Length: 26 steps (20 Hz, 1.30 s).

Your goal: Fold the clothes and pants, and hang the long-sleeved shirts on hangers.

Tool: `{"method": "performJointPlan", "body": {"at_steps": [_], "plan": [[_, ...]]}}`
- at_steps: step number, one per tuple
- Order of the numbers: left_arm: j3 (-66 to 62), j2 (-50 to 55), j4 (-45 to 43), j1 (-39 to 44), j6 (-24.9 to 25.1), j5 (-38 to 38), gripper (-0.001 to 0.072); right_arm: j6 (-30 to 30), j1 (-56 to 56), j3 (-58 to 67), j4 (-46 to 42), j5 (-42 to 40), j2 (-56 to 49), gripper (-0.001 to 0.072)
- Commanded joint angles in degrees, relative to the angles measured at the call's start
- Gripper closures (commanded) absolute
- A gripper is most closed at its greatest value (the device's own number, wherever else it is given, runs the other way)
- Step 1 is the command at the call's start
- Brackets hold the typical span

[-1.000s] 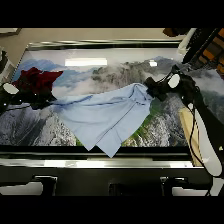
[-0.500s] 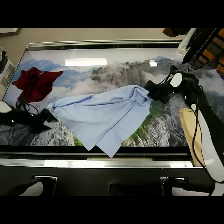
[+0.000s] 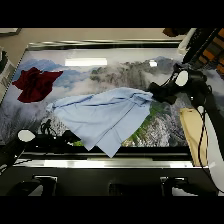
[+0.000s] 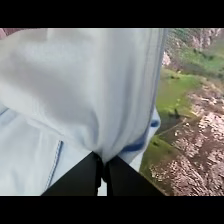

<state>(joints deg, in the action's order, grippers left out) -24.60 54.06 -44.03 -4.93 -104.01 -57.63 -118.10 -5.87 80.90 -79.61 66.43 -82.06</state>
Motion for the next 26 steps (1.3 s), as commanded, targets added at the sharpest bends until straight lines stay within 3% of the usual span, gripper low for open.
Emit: {"method": "performJointPlan", "body": {"at_steps": [1, 11, 15, 17, 20, 22, 26], "plan": [[1.5, 1.2, 2.5, 5.6, -2.6, 6.4, 0.0147, 0.0, 0.0, 0.0, -1.2, 1.2, 1.2, 0.0680], [1.4, 10.2, 6.6, 13.4, -3.6, 13.3, 0.0148, 0.0, 0.0, 0.0, -1.0, 2.7, 1.5, 0.0680], [1.4, 12.9, 10.1, 15.5, -3.6, 16.2, 0.0229, 0.0, 0.0, 0.0, -1.0, 3.2, 1.5, 0.0680], [0.6, 13.3, 10.3, 15.3, -1.6, 16.3, 0.0671, 0.0, 0.0, 0.0, -1.0, 3.8, 1.5, 0.0680], [-4.5, 12.7, 10.0, 13.7, 3.6, 14.7, 0.0681, 0.1, 0.0, 0.0, -1.1, 3.1, 2.1, 0.0680], [-10.4, 10.9, 9.9, 10.2, 8.2, 12.3, 0.0682, 2.1, 0.0, 0.0, -1.3, -1.7, 4.5, 0.0681], [-26.4, 4.9, 9.0, -1.0, 12.7, 9.5, 0.0682, 2.2, 0.0, 2.3, -7.0, -12.3, 12.3, 0.0681]]}}
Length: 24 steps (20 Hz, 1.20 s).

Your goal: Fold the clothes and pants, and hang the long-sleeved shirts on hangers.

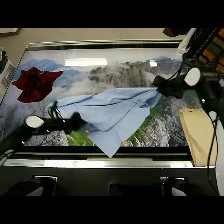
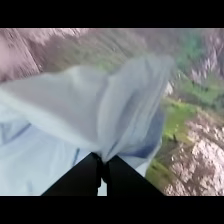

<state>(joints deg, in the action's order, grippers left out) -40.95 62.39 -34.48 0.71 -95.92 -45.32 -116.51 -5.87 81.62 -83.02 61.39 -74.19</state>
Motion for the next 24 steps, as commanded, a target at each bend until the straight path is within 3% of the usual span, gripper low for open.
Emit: {"method": "performJointPlan", "body": {"at_steps": [1, 6, 10, 14, 17, 21, 24], "plan": [[-15.1, -4.9, -2.1, -9.7, 4.7, -4.9, 0.0682, 0.6, 0.0, 3.9, -5.0, -7.6, 6.3, 0.0681], [-42.0, -11.6, -8.8, -24.6, 4.7, -16.5, 0.0681, 4.8, 0.0, 15.9, -7.8, -5.9, 17.7, 0.0680], [-54.9, -16.4, -11.3, -32.4, 3.6, -20.7, 0.0682, 5.6, 0.0, 21.6, -7.8, -5.4, 28.9, 0.0680], [-57.1, -23.1, -23.1, -36.0, -2.9, -21.6, 0.0681, 5.0, 0.0, 21.6, -6.3, -4.1, 36.9, 0.0680], [-57.1, -26.6, -35.1, -36.7, -7.8, -20.9, 0.0681, -0.4, 0.0, 21.6, -4.6, -4.9, 38.9, 0.0681], [-56.2, -24.1, -36.9, -36.7, -7.3, -20.7, 0.0682, -7.9, 0.0, 21.6, -4.5, -4.7, 35.0, 0.0681], [-53.4, -17.1, -34.8, -36.4, -2.3, -20.2, 0.0682, -11.5, 0.0, 21.6, -4.0, -4.2, 25.9, 0.0680]]}}
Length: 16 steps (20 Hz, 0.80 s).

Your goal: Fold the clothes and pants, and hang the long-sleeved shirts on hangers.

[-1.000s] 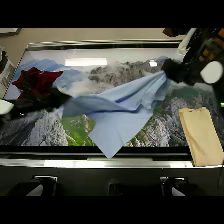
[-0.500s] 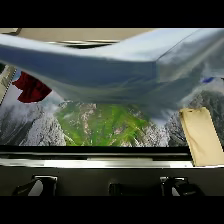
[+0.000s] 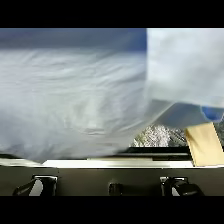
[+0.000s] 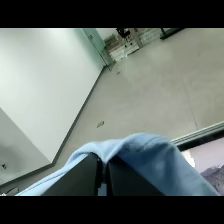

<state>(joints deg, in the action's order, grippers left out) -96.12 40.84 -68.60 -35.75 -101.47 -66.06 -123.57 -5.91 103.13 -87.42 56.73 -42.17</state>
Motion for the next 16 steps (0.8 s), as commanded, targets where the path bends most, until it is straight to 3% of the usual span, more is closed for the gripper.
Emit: {"method": "performJointPlan", "body": {"at_steps": [1, 4, 10, 14, 16], "plan": [[3.0, 8.0, 0.0, 0.9, 5.1, 1.4, 0.0681, -4.4, 0.0, 0.0, 0.9, 0.4, -10.1, 0.0680], [6.2, 20.7, 0.0, 6.0, 9.0, 6.0, 0.0681, -4.7, 0.0, 0.0, 1.9, 0.3, -24.0, 0.0680], [6.4, 48.5, 0.0, 15.2, 9.8, 16.7, 0.0681, -4.9, 0.0, 0.1, 3.0, -4.8, -49.7, 0.0680], [6.4, 57.3, 0.0, 17.2, 9.8, 24.3, 0.0681, -5.0, 0.0, 0.1, 2.7, -14.5, -58.9, 0.0680], [6.3, 58.6, 0.0, 17.1, 10.3, 24.6, 0.0680, -5.0, 0.0, 0.1, 2.7, -14.9, -60.5, 0.0680]]}}
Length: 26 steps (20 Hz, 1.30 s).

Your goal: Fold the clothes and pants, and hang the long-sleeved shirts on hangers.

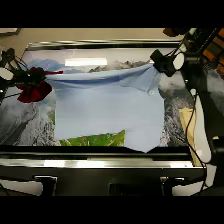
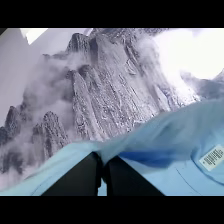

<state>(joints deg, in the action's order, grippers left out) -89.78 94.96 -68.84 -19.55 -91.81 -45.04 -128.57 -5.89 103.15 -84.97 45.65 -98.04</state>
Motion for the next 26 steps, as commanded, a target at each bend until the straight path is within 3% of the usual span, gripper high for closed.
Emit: {"method": "performJointPlan", "body": {"at_steps": [1, 3, 8, 11, 21, 22, 23, 24, 25, 26], "plan": [[0.0, 4.5, 0.0, 0.8, 0.6, 2.8, 0.0680, 0.0, 0.0, 0.0, 0.2, -2.3, -4.8, 0.0680], [0.0, 4.4, -0.2, 0.7, 2.6, -0.6, 0.0680, 0.0, 0.0, 0.0, -0.8, 3.1, -4.6, 0.0680], [0.0, 4.4, -0.2, 0.7, 2.7, -17.4, 0.0680, 0.0, 0.0, 0.0, -7.0, 19.7, -3.7, 0.0680], [0.3, 4.6, -1.3, 0.7, 2.7, -24.1, 0.0680, 1.3, 0.0, 0.0, -8.7, 24.0, -4.0, 0.0680], [5.5, 6.5, -2.3, 0.8, 1.8, -25.0, 0.0663, 1.7, 0.0, 0.0, -8.3, 27.7, -9.4, 0.0679], [5.5, 6.4, -2.1, 0.7, 1.5, -25.0, 0.0555, 1.9, 0.0, 0.0, -8.0, 27.6, -9.4, 0.0678], [5.5, 6.2, -2.2, 0.7, 0.7, -25.0, 0.0394, 2.5, 0.0, 0.0, -7.3, 27.5, -9.3, 0.0639], [5.4, 5.8, -2.1, 0.4, -0.1, -25.1, 0.0214, 5.0, 0.2, 0.0, -5.9, 27.7, -8.9, 0.0527], [5.2, 5.2, -2.2, 0.1, -0.1, -25.7, 0.0105, 8.3, 0.9, 0.0, -4.3, 28.2, -8.0, 0.0332], [4.9, 4.4, -2.2, -0.8, 0.0, -27.0, 0.0100, 12.3, 2.1, 0.0, -2.6, 28.3, -6.5, 0.0286]]}}
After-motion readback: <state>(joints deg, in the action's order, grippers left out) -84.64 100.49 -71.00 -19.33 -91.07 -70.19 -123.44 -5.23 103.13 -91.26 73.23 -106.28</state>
